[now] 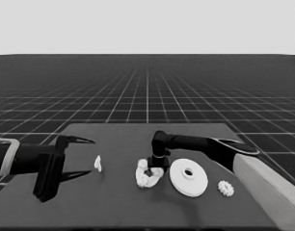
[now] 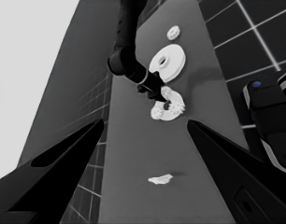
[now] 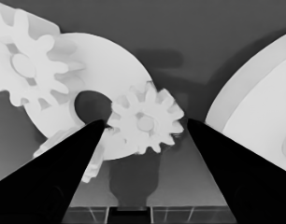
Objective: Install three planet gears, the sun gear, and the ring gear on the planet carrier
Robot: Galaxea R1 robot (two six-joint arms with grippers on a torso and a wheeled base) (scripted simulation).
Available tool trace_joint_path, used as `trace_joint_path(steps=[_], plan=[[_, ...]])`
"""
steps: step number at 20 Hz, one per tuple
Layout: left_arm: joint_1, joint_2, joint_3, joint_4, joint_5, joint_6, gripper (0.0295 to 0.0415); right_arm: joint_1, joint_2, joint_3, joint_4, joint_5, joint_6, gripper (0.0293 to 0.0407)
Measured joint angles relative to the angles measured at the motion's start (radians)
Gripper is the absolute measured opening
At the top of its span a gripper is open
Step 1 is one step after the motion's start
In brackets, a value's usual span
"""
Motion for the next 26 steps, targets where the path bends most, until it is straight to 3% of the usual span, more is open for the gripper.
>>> trace_joint_path(steps=[2,4,6,12,13,14,15,18,22,24,26], plan=[[0.000,0.000,0.000,0.000,0.000,0.000,0.0385,0.000,0.000,0.000,0.000,0.000,0.000,0.0385],[0.000,0.000,0.000,0.000,0.000,0.000,0.0385,0.097,-0.023,0.082,0.091,-0.042,0.048,0.0385],[0.000,0.000,0.000,0.000,0.000,0.000,0.0385,0.137,-0.027,0.097,0.127,-0.051,0.058,0.0385],[0.000,0.000,0.000,0.000,0.000,0.000,0.0385,0.155,-0.028,0.101,0.146,-0.054,0.061,0.0385],[0.000,0.000,0.000,0.000,0.000,0.000,0.0385,0.152,-0.296,0.511,0.141,-0.056,0.089,0.0385],[0.000,0.000,0.000,0.000,0.000,0.000,0.0385,0.149,-0.611,0.669,0.142,-0.040,-0.009,0.0385],[0.000,0.000,0.000,0.000,0.000,0.000,0.0385,0.148,-0.786,0.666,0.149,-0.014,-0.155,0.0385],[0.000,0.000,0.000,0.000,0.000,0.000,0.0385,0.149,-0.929,0.568,0.169,0.021,-0.369,0.0385],[0.000,0.000,0.000,0.000,0.000,0.000,0.0385,0.149,-0.946,0.536,0.176,0.029,-0.419,0.0385],[0.000,0.000,0.000,0.000,0.000,0.000,0.0385,-0.010,-0.910,0.469,0.056,0.136,-0.431,0.0385],[0.000,0.000,0.000,0.000,0.000,0.000,0.0385,-0.062,-0.887,0.429,0.021,0.174,-0.438,0.0385]])
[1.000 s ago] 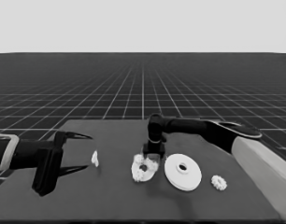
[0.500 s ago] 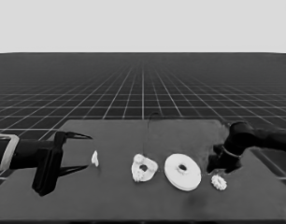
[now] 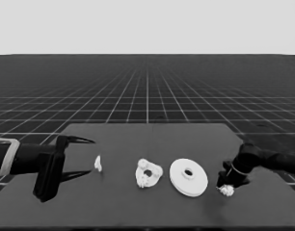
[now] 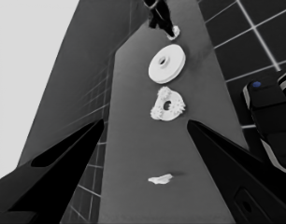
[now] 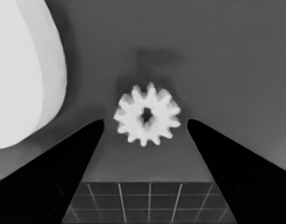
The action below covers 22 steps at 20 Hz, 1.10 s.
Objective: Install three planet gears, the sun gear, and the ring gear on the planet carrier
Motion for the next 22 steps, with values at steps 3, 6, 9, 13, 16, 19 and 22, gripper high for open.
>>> trace_joint_path(steps=[3,6,9,13,16,19,22], plan=[[0.000,0.000,0.000,0.000,0.000,0.000,0.0385,-0.020,0.011,-0.019,-0.013,0.016,-0.003,0.0385],[0.000,0.000,0.000,0.000,0.000,0.000,0.0385,-0.023,0.013,-0.023,-0.016,0.020,-0.004,0.0385],[0.000,0.000,0.000,0.000,0.000,0.000,0.0385,-0.024,0.013,-0.024,-0.017,0.020,-0.004,0.0310],[0.000,0.000,0.000,0.000,0.000,0.000,0.0385,-0.024,0.013,-0.024,-0.017,0.020,-0.004,0.0310],[0.000,0.000,0.000,0.000,0.000,0.000,0.0385,-0.024,0.013,-0.024,-0.017,0.020,-0.004,0.0310],[0.000,0.000,0.000,0.000,0.000,0.000,0.0385,0.157,-0.054,0.092,0.114,-0.110,0.012,0.0310],[0.000,0.000,0.000,0.000,0.000,0.000,0.0385,0.201,-0.060,0.101,0.147,-0.137,0.012,0.0310]])
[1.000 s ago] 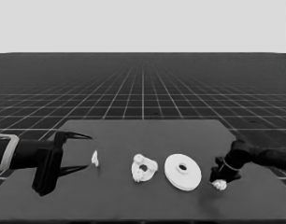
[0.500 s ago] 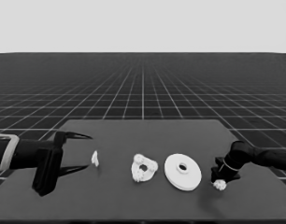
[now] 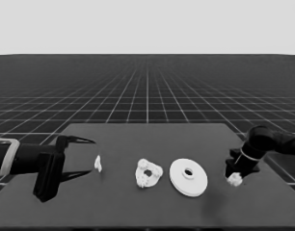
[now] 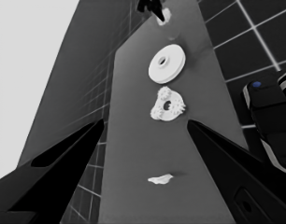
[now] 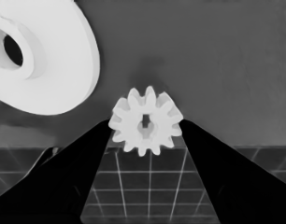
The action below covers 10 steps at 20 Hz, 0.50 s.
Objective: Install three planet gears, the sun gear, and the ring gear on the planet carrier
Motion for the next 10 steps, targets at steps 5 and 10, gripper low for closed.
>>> trace_joint_path(steps=[5,10], plan=[[0.000,0.000,0.000,0.000,0.000,0.000,0.0385,0.026,0.168,0.095,-0.035,-0.085,0.433,0.0310],[0.000,0.000,0.000,0.000,0.000,0.000,0.0385,0.041,1.008,-0.463,-0.003,-0.105,0.543,0.0310]])
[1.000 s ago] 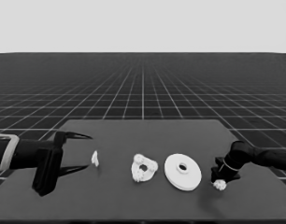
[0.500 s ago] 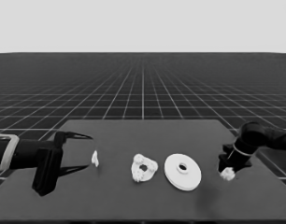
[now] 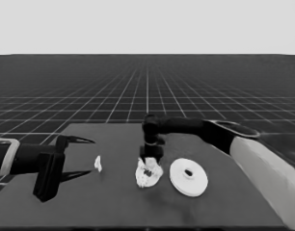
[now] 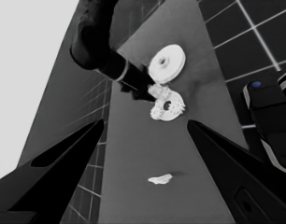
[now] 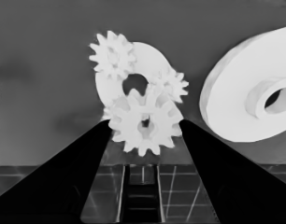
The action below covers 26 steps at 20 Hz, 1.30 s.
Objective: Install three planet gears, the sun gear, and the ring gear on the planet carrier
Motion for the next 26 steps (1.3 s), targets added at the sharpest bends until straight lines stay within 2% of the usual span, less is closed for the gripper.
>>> trace_joint_path(steps=[4,6,9,26], plan=[[0.000,0.000,0.000,0.000,0.000,0.000,0.0385,-0.001,0.056,-0.101,0.004,0.007,-0.047,0.0310],[0.000,0.000,0.000,0.000,0.000,0.000,0.0385,-0.082,0.071,-0.150,-0.074,0.030,-0.077,0.0310],[0.000,0.000,0.000,0.000,0.000,0.000,0.0385,-0.116,0.080,-0.180,-0.105,0.043,-0.094,0.0310],[0.000,0.000,0.000,0.000,0.000,0.000,0.0385,-0.135,0.081,-0.188,-0.112,0.047,0.012,0.0309]])
